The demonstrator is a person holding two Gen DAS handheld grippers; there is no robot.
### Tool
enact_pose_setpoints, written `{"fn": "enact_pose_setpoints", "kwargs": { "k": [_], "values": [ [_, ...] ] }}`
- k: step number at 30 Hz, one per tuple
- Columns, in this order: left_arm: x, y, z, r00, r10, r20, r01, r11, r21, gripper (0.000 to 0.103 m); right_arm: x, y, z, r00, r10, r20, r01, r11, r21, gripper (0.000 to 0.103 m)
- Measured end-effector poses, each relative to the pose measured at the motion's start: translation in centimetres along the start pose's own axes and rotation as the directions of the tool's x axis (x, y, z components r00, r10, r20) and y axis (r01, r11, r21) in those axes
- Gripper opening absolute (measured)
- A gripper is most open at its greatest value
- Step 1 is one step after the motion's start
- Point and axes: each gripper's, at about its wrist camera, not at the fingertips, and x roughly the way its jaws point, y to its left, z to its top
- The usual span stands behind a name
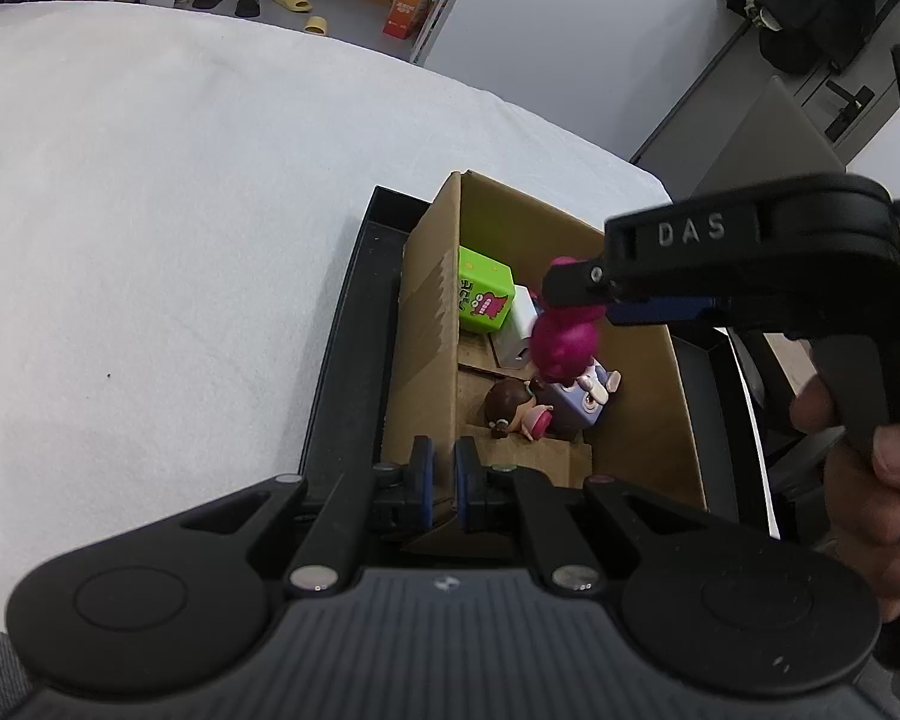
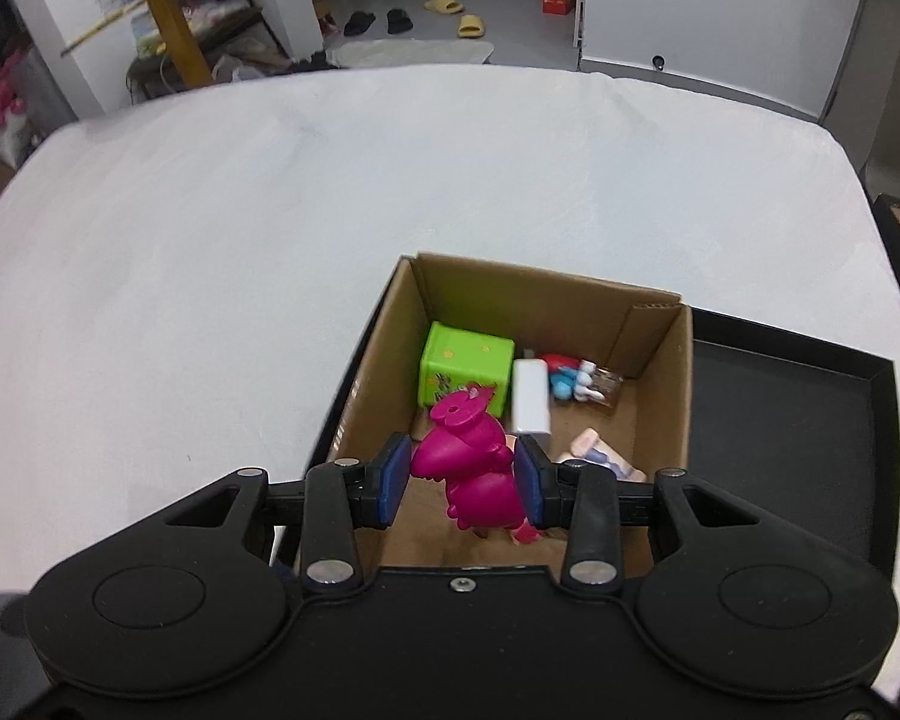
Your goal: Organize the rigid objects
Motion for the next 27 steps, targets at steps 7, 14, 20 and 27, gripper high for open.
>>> {"fn": "enact_pose_setpoints", "kwargs": {
  "k": [7,14,20,27],
  "values": [
    [0.0,0.0,0.0,1.000,0.002,-0.001,-0.002,1.000,-0.003,0.007,-0.5,0.0,-0.5,1.000,0.004,0.018,-0.005,1.000,0.011,0.042],
    [-0.1,-0.3,0.0,1.000,0.015,0.000,-0.015,1.000,0.007,0.006,-2.4,-2.0,-1.7,0.999,-0.002,0.033,0.001,0.999,0.042,0.049],
    [0.0,-1.0,-0.1,0.999,0.042,-0.011,-0.042,0.998,0.054,0.007,-4.3,-4.3,-3.0,0.998,-0.006,0.056,0.000,0.995,0.099,0.054],
    [0.2,-1.6,0.1,0.996,0.082,-0.036,-0.079,0.994,0.079,0.007,-6.4,-6.7,-4.6,0.996,-0.013,0.091,-0.002,0.986,0.166,0.066]
  ]
}}
